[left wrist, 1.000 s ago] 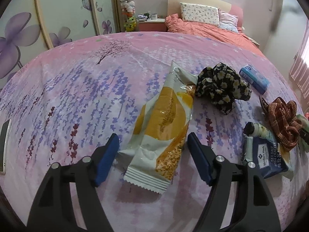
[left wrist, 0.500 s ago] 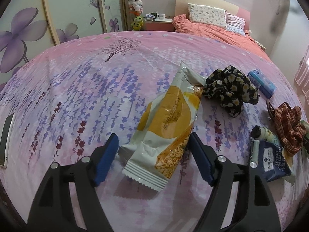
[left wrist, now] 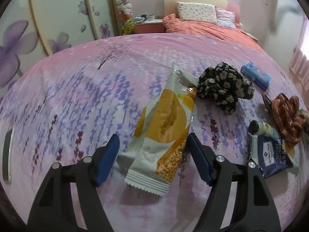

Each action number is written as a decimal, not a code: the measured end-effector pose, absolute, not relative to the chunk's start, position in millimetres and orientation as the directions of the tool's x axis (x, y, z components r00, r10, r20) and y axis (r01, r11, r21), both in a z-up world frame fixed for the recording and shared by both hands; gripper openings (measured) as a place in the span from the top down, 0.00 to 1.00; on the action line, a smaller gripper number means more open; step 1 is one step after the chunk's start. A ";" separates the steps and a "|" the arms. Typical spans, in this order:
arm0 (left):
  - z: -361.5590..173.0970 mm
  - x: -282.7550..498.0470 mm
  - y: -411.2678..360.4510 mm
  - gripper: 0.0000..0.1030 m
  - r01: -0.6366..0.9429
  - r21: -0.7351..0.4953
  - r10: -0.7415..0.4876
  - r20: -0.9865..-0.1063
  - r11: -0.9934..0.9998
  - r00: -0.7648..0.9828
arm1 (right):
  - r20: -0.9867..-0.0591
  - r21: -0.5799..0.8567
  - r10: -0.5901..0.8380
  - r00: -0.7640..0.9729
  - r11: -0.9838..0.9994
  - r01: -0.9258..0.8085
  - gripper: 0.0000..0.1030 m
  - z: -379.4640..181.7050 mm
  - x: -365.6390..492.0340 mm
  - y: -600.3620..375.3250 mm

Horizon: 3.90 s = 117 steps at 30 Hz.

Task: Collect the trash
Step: 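Close the left tool on the yellow-and-white snack wrapper and lift it, then carry the wrapper and green cloth over the orange basket and open both tools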

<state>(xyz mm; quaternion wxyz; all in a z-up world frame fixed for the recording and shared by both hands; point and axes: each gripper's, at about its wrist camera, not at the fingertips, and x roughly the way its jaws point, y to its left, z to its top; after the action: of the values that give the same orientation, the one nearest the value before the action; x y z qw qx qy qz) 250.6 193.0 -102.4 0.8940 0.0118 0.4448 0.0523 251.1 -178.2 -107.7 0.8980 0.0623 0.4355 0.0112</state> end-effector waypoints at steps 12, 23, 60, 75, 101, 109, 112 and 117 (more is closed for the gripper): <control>-100.9 260.4 172.8 0.34 -0.036 0.075 0.081 -0.791 0.997 0.607 | -0.766 0.112 0.087 0.637 0.994 -0.001 0.50 -103.9 249.3 -172.6; -101.1 267.2 175.3 0.35 -0.056 0.070 0.090 -0.790 0.996 0.606 | -0.753 0.127 0.099 0.651 0.992 -0.003 0.33 -104.0 242.7 -187.2; -71.0 258.1 171.4 0.63 -0.076 0.057 0.093 -0.743 0.995 0.663 | -0.714 0.166 0.137 0.686 0.986 -0.024 0.91 -73.3 222.9 -188.3; -12.2 225.6 138.7 0.63 -0.039 0.074 0.079 -0.676 0.996 0.732 | -0.621 0.156 0.128 0.773 0.987 -0.038 0.91 -21.7 187.2 -196.4; 26.4 198.0 -18.3 0.63 0.218 0.061 -0.133 -0.627 0.974 0.768 | -0.537 0.188 0.043 0.842 0.980 0.069 0.91 4.6 140.4 -274.6; 23.6 195.3 -79.5 0.63 0.312 0.041 -0.217 -0.633 0.949 0.743 | -0.533 0.208 -0.005 0.846 0.969 0.136 0.91 1.4 130.0 -314.3; 21.7 193.0 -101.0 0.63 0.347 0.037 -0.245 -0.637 0.937 0.731 | -0.535 0.211 -0.024 0.845 0.964 0.161 0.91 -0.7 127.5 -327.4; 14.9 191.4 -138.4 0.63 0.404 0.024 -0.293 -0.649 0.915 0.702 | -0.541 0.220 -0.048 0.840 0.956 0.196 0.91 -6.8 126.4 -346.7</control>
<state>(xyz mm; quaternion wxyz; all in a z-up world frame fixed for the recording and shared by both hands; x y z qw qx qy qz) 191.4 -138.4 14.9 0.9188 0.0825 0.3364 -0.1894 126.4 -346.7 -6.8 0.9496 0.1345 0.2758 -0.0642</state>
